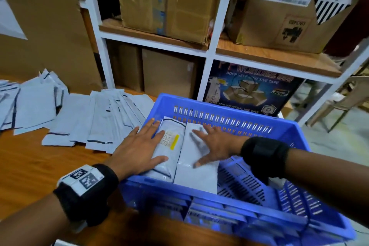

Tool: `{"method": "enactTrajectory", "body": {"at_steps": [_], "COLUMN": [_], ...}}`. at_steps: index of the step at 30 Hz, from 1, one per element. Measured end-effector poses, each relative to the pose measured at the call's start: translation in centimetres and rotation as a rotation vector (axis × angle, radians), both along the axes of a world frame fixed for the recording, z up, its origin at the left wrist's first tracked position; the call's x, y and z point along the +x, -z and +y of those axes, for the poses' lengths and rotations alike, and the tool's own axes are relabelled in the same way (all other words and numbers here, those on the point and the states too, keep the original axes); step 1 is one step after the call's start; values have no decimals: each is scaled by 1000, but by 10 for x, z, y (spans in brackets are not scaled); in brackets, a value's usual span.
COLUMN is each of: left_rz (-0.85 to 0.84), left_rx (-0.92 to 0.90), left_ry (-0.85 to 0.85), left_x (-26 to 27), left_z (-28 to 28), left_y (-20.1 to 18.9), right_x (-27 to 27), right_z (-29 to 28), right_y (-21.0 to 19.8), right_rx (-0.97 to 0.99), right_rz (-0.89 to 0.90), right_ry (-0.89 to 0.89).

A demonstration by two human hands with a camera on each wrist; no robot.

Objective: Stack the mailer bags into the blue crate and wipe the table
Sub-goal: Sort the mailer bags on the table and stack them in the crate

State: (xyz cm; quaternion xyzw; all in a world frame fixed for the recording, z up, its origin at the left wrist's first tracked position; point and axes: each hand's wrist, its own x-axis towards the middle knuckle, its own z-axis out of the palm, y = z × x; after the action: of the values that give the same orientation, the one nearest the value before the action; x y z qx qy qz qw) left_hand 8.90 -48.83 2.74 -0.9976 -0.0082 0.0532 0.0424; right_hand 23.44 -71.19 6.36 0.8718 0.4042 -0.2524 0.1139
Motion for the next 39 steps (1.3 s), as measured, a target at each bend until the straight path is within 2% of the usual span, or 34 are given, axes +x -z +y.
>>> {"method": "enactTrajectory", "body": {"at_steps": [3, 5, 9, 13, 18, 23, 26, 33, 39], "left_rz": [19, 46, 89, 87, 73, 15, -13, -103, -142], "left_rx": [20, 55, 109, 75, 32, 49, -4, -151, -554], "left_ry": [12, 35, 87, 103, 89, 86, 52, -17, -118], "left_x": [0, 1, 4, 5, 5, 3, 2, -1, -15], "left_z": [0, 0, 2, 4, 2, 4, 1, -2, 25], "left_y": [0, 1, 1, 0, -4, -4, -6, -8, -29], "right_x": [-5, -2, 4, 2, 6, 11, 13, -6, -50], "right_z": [11, 13, 11, 3, 2, 2, 6, 6, 15], "right_y": [44, 59, 58, 68, 72, 60, 47, -26, -71], "right_rx": [-129, -124, -59, -48, -20, -15, 28, 159, 325], "right_rz": [20, 38, 24, 122, 152, 144, 110, -17, -101], "right_ry": [18, 48, 82, 105, 93, 105, 133, 167, 249]}}
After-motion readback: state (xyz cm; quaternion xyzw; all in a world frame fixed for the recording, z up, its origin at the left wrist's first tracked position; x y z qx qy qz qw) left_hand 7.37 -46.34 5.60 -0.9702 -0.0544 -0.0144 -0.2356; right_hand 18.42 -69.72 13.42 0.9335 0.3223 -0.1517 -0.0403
